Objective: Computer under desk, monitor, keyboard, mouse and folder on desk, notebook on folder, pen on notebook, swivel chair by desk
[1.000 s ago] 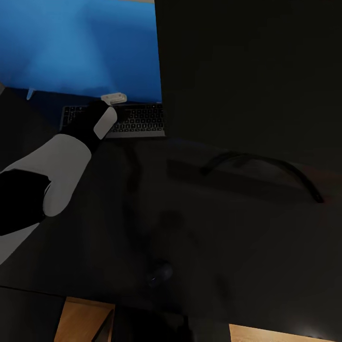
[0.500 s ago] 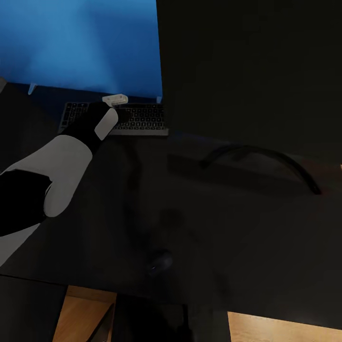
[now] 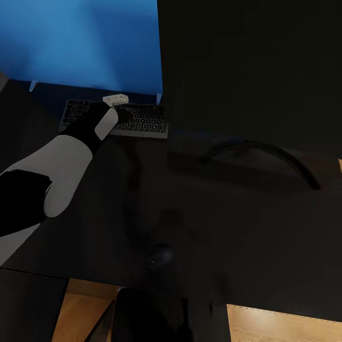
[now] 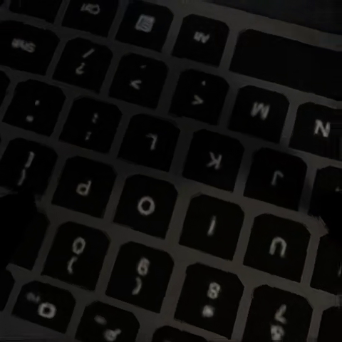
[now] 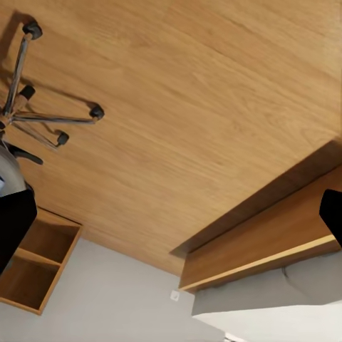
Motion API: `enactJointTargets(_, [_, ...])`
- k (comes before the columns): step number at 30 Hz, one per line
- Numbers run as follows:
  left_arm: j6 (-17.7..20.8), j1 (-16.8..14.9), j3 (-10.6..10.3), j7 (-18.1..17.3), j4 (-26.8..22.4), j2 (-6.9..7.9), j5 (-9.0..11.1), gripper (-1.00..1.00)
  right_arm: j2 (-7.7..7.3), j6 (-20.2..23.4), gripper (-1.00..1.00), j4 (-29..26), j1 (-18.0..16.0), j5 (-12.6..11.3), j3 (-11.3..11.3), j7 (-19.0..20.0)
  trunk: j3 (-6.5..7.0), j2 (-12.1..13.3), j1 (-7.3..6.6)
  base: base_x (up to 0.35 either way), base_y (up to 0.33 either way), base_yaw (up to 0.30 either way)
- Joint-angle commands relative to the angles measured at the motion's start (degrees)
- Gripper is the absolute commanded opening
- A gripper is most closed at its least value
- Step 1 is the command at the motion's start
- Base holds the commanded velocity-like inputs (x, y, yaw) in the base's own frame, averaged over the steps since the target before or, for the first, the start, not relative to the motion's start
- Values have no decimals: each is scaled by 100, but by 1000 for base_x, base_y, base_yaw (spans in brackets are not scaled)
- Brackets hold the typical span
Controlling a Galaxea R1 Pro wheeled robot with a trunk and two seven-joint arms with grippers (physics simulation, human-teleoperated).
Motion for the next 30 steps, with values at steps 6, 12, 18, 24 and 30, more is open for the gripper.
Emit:
enactJointTargets(6, [13,0,-22,47,100,10,126,100,-9,-5,100,-8,2,-78,32,11,-7,-7,3,-137,0,0])
enactJointTargets(12, [14,5,-22,46,97,13,126,100,-9,-3,100,-8,2,-87,35,11,-7,-7,3,-49,0,0])
enactJointTargets(18, [11,5,-22,46,95,25,129,100,-9,-2,100,-8,2,-84,34,11,-7,-7,3,-203,0,0])
enactJointTargets(24, [8,7,-22,53,94,32,128,100,-9,-2,100,-8,2,-83,33,11,-7,-7,3,-36,0,0])
enactJointTargets(30, [14,5,-22,50,93,42,133,100,-9,-2,100,-6,2,-83,32,11,-7,-7,3,-151,0,0])
